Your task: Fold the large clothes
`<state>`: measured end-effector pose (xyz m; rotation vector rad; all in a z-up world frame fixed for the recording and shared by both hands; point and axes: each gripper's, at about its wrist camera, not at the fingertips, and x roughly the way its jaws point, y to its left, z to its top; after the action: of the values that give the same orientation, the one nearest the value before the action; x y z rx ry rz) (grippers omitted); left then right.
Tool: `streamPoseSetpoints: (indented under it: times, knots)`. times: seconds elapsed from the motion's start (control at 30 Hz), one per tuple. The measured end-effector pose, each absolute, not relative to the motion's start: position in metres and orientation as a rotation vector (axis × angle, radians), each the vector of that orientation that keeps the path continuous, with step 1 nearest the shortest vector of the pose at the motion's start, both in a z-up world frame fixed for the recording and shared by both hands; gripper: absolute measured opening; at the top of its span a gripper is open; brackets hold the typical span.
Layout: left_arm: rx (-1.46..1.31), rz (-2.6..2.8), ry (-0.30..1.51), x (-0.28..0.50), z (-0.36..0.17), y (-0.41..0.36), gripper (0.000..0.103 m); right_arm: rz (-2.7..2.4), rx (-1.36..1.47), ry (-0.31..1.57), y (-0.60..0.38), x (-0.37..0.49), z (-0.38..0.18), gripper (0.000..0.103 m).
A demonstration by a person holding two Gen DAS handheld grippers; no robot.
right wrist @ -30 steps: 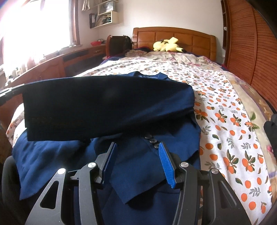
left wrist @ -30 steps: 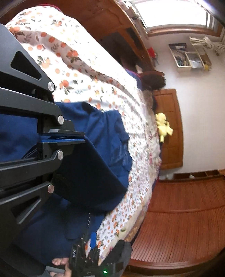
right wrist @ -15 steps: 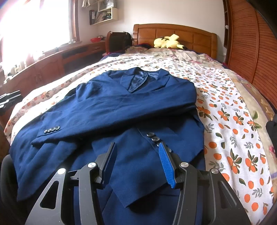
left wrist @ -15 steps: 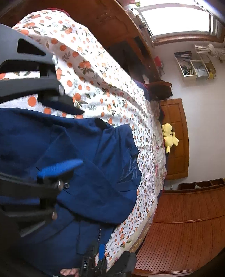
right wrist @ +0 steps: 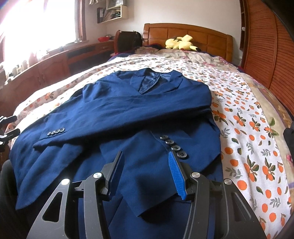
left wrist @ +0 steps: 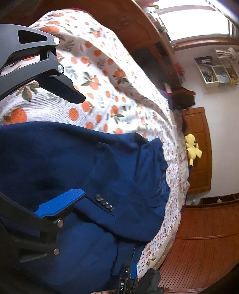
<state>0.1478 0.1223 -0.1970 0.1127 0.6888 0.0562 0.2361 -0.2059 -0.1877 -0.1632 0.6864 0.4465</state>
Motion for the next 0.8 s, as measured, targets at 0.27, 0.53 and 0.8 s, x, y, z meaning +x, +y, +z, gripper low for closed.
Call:
streamPoseSetpoints:
  times: [0.27,0.53,0.8]
  knots:
    - [0.116,0.067,0.754,0.143,-0.219,0.139,0.095,0.440,-0.166,0.710,-0.208,0.234,-0.195,0.048]
    - [0.093,0.056,0.794,0.141,-0.229,0.151,0.095,0.413,-0.186,0.698,-0.228,0.210,-0.194,0.055]
    - [0.084,0.043,0.808,0.147,-0.233,0.151,0.098,0.323,-0.166,0.740,-0.289,0.173,-0.188,0.055]
